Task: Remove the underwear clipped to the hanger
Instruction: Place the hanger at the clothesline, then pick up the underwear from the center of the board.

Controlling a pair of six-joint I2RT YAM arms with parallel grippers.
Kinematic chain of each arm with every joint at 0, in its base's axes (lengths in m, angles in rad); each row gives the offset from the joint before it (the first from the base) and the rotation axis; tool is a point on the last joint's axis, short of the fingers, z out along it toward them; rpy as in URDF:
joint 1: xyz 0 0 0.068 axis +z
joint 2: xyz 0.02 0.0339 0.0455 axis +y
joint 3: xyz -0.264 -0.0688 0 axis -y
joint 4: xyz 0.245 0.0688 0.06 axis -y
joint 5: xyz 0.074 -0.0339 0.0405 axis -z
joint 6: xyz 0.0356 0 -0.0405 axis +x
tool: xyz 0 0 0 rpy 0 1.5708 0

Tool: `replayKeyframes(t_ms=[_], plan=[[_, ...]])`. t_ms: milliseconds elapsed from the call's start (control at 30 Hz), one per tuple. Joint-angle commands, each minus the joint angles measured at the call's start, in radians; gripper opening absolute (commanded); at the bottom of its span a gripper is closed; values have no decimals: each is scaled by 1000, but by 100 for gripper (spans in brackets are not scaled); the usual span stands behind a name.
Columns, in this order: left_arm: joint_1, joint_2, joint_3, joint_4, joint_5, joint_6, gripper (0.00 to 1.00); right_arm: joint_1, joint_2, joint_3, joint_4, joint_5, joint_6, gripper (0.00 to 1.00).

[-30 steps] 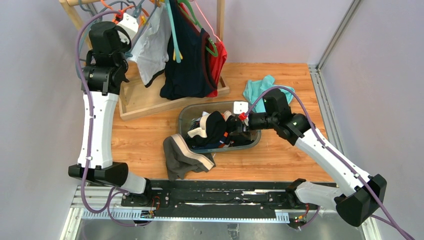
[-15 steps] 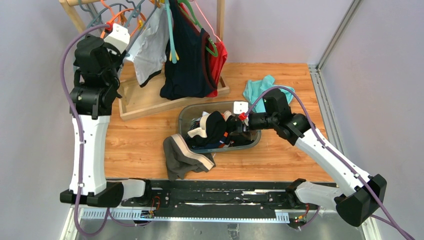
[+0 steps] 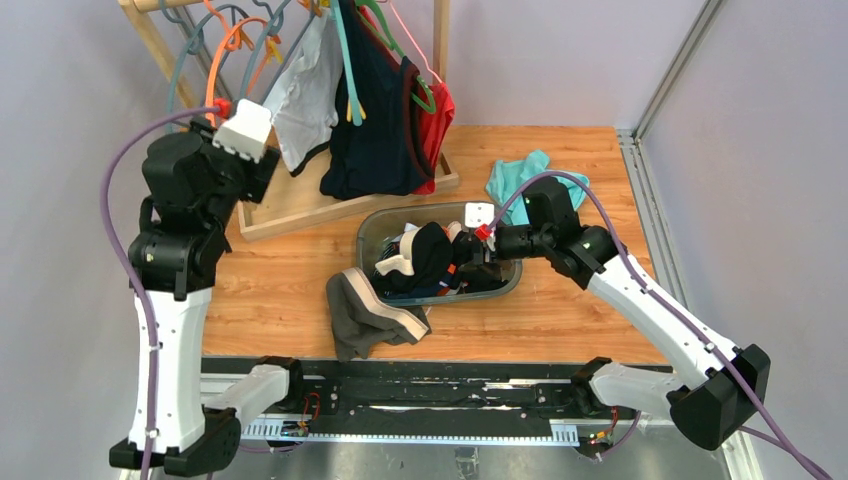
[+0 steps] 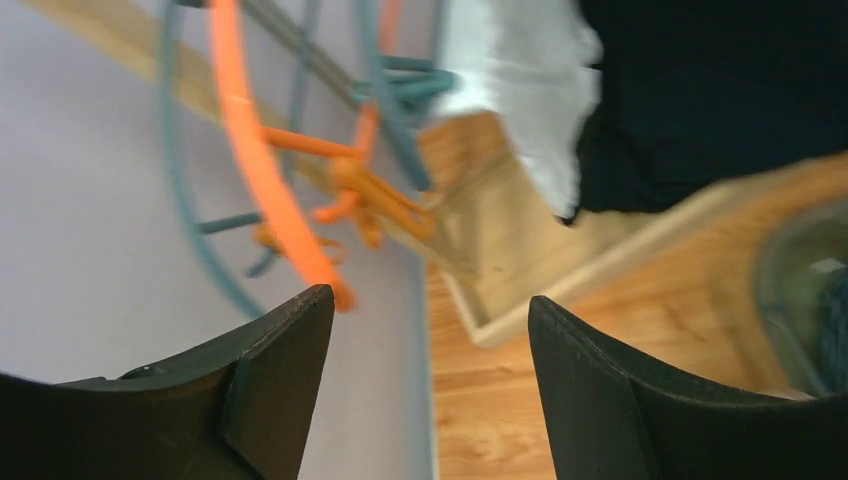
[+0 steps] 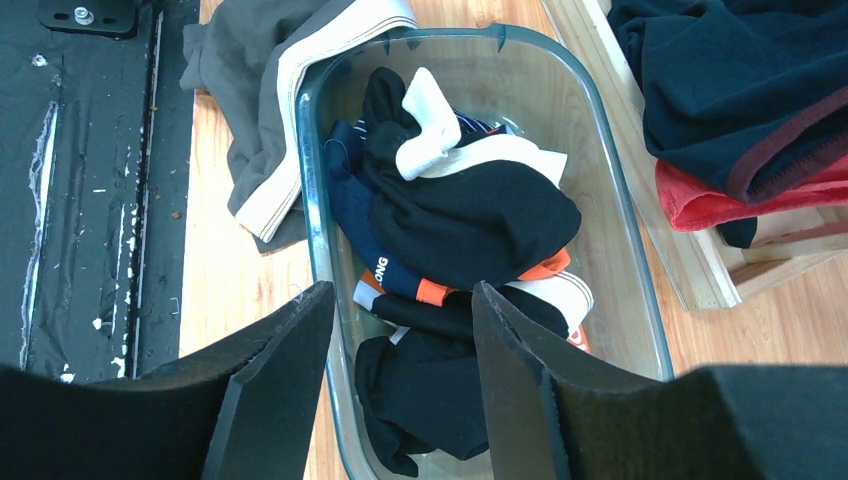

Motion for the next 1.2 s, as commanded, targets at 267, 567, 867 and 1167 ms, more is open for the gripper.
replayKeyframes(t_ms=[267,567,867,1167], plan=[[-22,-218,-466,-178,645,90,75,18,46,2,-19,17,8,55],[-120,-134,-773,-94,529,165,74,20,67,1,-21,32,1,55],[-127,9,-910,87,481,171,78,20,65,-2,-21,32,0,55],[-135,96,-967,148,552,164,71,20,67,-5,-22,39,-9,55]])
